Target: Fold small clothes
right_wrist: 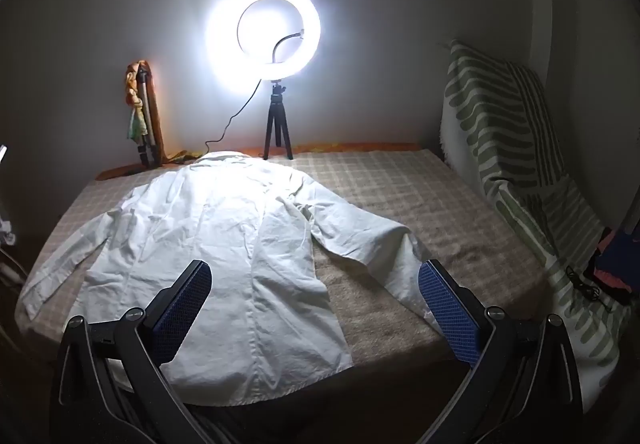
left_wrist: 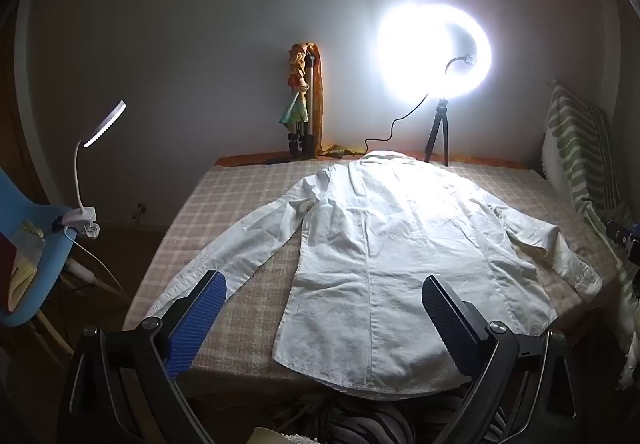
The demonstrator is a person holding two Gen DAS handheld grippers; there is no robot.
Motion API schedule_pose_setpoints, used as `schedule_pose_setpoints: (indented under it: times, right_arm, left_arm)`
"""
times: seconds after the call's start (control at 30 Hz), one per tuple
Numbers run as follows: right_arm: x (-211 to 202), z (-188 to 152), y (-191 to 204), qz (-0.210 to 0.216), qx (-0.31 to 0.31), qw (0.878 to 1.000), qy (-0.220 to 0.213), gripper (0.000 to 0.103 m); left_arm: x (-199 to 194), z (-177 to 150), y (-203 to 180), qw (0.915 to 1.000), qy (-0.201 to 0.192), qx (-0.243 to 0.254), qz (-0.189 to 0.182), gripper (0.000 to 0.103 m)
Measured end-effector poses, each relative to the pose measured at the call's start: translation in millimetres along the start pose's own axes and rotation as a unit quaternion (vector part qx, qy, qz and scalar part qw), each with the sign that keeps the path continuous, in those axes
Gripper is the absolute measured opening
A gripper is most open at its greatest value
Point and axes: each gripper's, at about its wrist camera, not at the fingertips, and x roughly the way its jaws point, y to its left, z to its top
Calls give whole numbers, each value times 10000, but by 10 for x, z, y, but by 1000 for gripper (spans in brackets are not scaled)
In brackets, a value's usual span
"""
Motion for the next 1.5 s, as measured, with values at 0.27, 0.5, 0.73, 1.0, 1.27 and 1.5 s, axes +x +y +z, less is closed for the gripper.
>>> schedule_pose_setpoints:
  times: [0.27, 0.5, 0.73, 1.0, 1.27, 1.5]
  right_arm:
    - [34, 23, -64, 40, 153, 9998, 88, 103]
    - [-14, 45, -96, -43, 165, 9998, 47, 103]
    - [-70, 74, -89, -173, 230, 9996, 25, 103]
    - [-116, 83, -88, -132, 248, 9996, -34, 103]
    - [-121, 111, -59, -85, 235, 9996, -93, 103]
    - [-102, 101, -48, -82, 235, 9996, -104, 103]
  left_arm:
    - [-51, 49, 15, 9999, -100, -100, 1, 99]
    - [-124, 67, 67, 9997, -211, -72, -18, 99]
    - [-157, 53, 83, 9997, -225, -88, -34, 99]
    - [-184, 37, 98, 9996, -257, -120, -27, 99]
    - [-185, 13, 97, 9996, -266, -129, -19, 99]
    - [-126, 32, 153, 9997, -199, -173, 1, 99]
